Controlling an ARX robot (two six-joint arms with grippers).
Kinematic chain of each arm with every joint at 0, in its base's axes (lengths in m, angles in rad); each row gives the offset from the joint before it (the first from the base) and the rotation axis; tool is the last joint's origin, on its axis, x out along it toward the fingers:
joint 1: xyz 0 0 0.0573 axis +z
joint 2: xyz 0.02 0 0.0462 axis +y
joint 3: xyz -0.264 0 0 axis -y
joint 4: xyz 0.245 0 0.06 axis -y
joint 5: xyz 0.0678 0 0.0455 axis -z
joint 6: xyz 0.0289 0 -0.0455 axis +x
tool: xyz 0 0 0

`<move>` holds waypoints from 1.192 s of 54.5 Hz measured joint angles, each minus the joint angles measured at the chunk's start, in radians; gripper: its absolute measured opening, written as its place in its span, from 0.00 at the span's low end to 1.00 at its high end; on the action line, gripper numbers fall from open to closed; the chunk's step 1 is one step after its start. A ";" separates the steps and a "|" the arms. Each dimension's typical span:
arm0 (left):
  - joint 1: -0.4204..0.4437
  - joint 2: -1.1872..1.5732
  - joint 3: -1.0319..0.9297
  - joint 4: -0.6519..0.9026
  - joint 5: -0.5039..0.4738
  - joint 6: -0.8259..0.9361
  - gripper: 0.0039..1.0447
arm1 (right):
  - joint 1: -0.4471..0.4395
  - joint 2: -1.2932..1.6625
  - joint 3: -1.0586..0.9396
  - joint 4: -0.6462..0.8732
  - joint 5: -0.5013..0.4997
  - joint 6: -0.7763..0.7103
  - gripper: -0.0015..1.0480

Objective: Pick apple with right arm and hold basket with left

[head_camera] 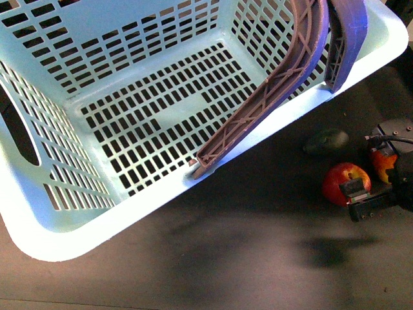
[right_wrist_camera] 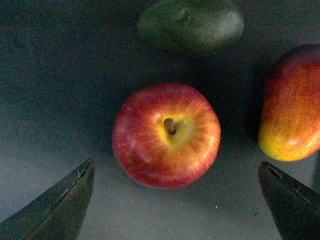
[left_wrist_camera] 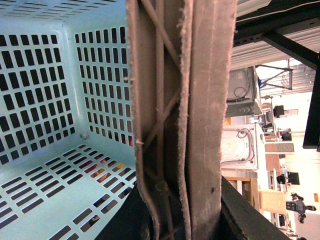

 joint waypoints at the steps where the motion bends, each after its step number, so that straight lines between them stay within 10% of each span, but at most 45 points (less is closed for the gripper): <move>1: 0.000 0.000 0.000 0.000 0.000 0.000 0.18 | 0.002 0.003 0.005 -0.004 0.000 0.000 0.92; 65: 0.000 0.000 0.000 0.000 0.000 0.000 0.18 | 0.037 0.169 0.260 -0.193 0.007 0.037 0.87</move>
